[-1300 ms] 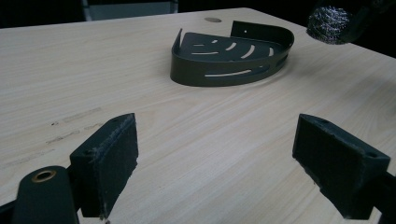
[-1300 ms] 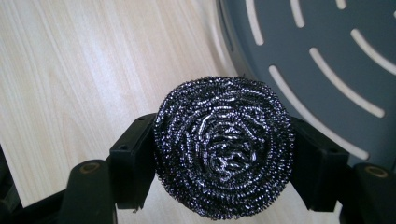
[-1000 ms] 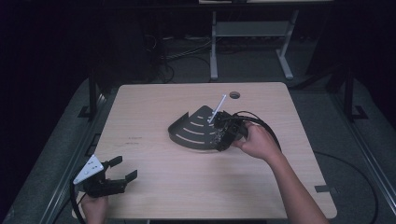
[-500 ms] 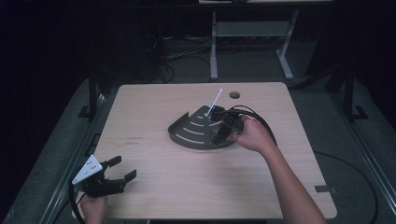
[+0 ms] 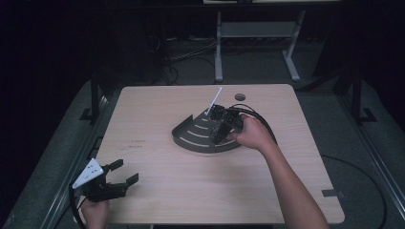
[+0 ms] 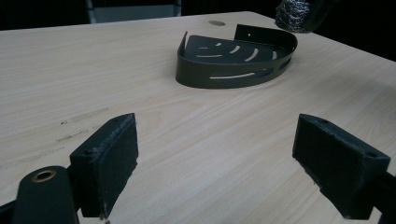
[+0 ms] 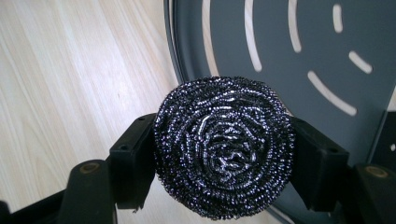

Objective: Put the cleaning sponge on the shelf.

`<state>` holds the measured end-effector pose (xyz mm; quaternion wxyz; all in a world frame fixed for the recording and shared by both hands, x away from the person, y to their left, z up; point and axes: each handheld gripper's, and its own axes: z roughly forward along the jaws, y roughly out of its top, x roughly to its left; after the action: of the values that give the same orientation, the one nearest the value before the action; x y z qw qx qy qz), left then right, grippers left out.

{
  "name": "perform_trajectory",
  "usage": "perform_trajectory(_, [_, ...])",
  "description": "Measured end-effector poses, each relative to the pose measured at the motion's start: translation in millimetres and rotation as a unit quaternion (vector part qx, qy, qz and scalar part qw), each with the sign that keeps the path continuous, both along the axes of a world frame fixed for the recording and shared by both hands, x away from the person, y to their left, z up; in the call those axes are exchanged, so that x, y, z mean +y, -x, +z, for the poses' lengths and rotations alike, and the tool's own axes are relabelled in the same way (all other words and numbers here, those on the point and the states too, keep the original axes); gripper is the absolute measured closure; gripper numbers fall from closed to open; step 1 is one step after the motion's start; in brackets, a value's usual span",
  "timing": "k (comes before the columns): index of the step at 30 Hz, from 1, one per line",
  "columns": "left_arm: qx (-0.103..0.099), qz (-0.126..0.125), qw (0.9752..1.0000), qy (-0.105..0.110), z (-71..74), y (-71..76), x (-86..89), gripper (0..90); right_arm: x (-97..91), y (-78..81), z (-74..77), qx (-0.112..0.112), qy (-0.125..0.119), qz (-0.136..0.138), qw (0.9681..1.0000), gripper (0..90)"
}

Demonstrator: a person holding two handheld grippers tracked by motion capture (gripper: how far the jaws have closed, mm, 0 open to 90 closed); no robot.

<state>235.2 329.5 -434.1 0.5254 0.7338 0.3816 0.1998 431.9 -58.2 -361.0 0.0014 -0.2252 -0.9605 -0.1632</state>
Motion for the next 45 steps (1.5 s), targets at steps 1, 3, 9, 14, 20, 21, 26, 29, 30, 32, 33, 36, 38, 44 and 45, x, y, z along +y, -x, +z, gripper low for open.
perform_trajectory(1, [0.000,0.001,1.0000,0.002,-0.1,-0.2,0.1,13.7,0.7,-1.0,-0.4,0.000,-0.001,-0.001,1.0000,31.0])
perform_trajectory(3, [0.000,0.000,1.0000,0.000,-0.1,0.0,0.5,13.7,2.4,-3.5,-2.1,-0.002,0.002,-0.005,1.0000,31.0])
perform_trajectory(9, [-0.001,-0.001,1.0000,0.001,-0.2,-0.2,-0.3,13.7,3.1,-11.3,-9.3,0.004,0.006,-0.011,0.9999,31.0])
perform_trajectory(14, [0.000,-0.001,1.0000,0.002,-0.1,-0.2,0.1,13.7,2.1,-18.4,-12.2,0.011,0.006,-0.019,0.9997,31.0])
perform_trajectory(20, [-0.001,0.001,1.0000,0.004,0.1,0.0,0.7,13.7,3.7,-27.5,-11.1,0.001,0.007,-0.028,0.9996,31.0])
perform_trajectory(21, [0.000,0.001,1.0000,0.004,0.1,0.0,0.7,13.7,4.5,-28.7,-11.6,-0.003,0.006,-0.029,0.9996,31.0])
perform_trajectory(26, [0.000,-0.001,1.0000,0.003,-0.1,-0.2,-0.1,13.7,8.7,-35.1,-23.0,0.007,0.013,-0.033,0.9993,31.0])
perform_trajectory(29, [-0.001,0.000,1.0000,0.004,-0.1,-0.3,0.1,13.7,11.2,-38.4,-31.8,0.015,0.016,-0.033,0.9992,30.9])
perform_trajectory(30, [0.000,0.001,1.0000,0.003,-0.1,-0.3,0.5,13.7,11.7,-38.9,-33.8,0.016,0.016,-0.034,0.9992,30.9])
perform_trajectory(32, [0.000,0.000,1.0000,0.004,0.0,-0.2,1.4,13.7,11.9,-40.7,-38.4,0.016,0.018,-0.037,0.9990,30.9])
perform_trajectory(33, [0.000,0.002,1.0000,0.005,0.1,0.0,1.6,13.7,11.0,-41.9,-40.5,0.014,0.017,-0.038,0.9990,30.9])
perform_trajectory(36, [0.000,0.002,1.0000,0.005,0.0,-0.1,2.1,13.7,8.7,-43.6,-45.0,0.015,0.012,-0.045,0.9988,30.9])
perform_trajectory(38, [0.000,0.001,1.0000,0.004,0.0,-0.3,1.6,13.7,7.8,-44.4,-48.2,0.018,0.018,-0.049,0.9985,30.9])
perform_trajectory(44, [-0.001,0.000,1.0000,0.001,-0.1,-0.8,0.6,13.7,9.4,-45.9,-52.0,0.015,0.021,-0.052,0.9983,30.8])
perform_trajectory(45, [-0.001,0.001,1.0000,0.002,-0.2,-0.7,0.5,13.7,10.3,-45.8,-52.6,0.016,0.020,-0.051,0.9984,30.8])
